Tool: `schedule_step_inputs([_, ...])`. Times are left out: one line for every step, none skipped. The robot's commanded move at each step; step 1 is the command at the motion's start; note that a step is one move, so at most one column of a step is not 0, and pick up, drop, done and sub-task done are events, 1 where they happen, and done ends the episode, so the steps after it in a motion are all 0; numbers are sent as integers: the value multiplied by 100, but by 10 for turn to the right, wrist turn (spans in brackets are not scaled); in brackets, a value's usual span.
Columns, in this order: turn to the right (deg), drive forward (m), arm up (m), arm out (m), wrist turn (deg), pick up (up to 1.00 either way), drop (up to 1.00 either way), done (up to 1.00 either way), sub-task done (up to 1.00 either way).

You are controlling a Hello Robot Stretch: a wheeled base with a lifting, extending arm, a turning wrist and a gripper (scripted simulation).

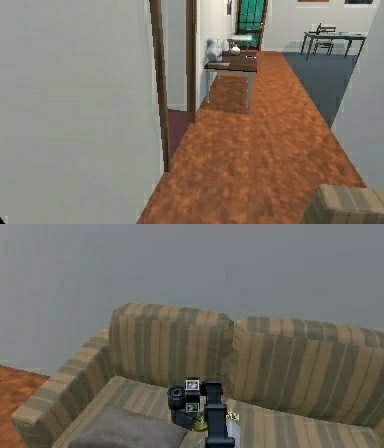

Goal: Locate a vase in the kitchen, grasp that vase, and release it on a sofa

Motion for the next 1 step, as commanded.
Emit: schedule_step_inputs([0, 0, 0, 0, 0, 0, 0, 100, 0])
